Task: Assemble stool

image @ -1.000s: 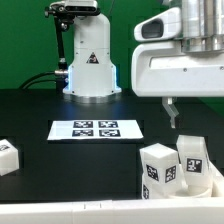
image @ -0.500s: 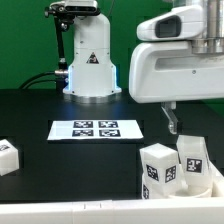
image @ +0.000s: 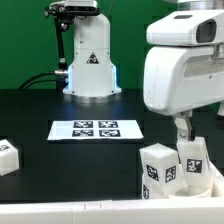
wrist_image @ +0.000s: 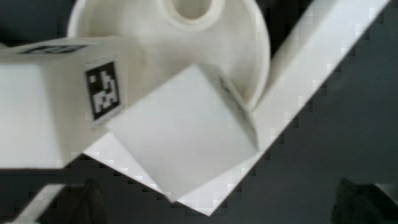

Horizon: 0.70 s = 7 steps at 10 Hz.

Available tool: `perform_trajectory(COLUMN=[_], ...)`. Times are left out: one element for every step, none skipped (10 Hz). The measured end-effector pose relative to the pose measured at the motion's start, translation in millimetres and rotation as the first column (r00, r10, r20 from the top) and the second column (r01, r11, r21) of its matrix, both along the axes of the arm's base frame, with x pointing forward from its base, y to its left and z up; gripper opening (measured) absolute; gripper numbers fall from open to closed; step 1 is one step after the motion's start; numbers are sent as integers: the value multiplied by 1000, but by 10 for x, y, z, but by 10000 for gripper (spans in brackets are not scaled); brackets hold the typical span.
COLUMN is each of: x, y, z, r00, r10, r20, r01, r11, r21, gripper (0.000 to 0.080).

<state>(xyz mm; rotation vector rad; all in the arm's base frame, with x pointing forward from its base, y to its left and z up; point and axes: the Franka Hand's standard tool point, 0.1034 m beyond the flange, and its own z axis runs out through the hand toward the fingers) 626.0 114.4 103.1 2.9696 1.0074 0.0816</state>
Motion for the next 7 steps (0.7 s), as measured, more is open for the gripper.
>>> perform_trajectory(x=[5, 24, 25, 8, 8, 4, 8], y=[-25, -31, -29, -25, -43, -44, -52], z=[-14, -62, -113, -164, -232, -260, -255], r00=[995, 970, 946, 927, 914, 912, 920], r10=[96, 243, 325, 375, 405, 410, 392], r20=[2, 1, -10, -19, -22, -24, -22], r01=[-96, -242, -325, -375, -405, -410, -392], r11=[995, 968, 942, 922, 909, 906, 914], r21=[-22, -64, -87, -94, -101, -103, -103], gripper=[649, 649, 649, 649, 649, 649, 649])
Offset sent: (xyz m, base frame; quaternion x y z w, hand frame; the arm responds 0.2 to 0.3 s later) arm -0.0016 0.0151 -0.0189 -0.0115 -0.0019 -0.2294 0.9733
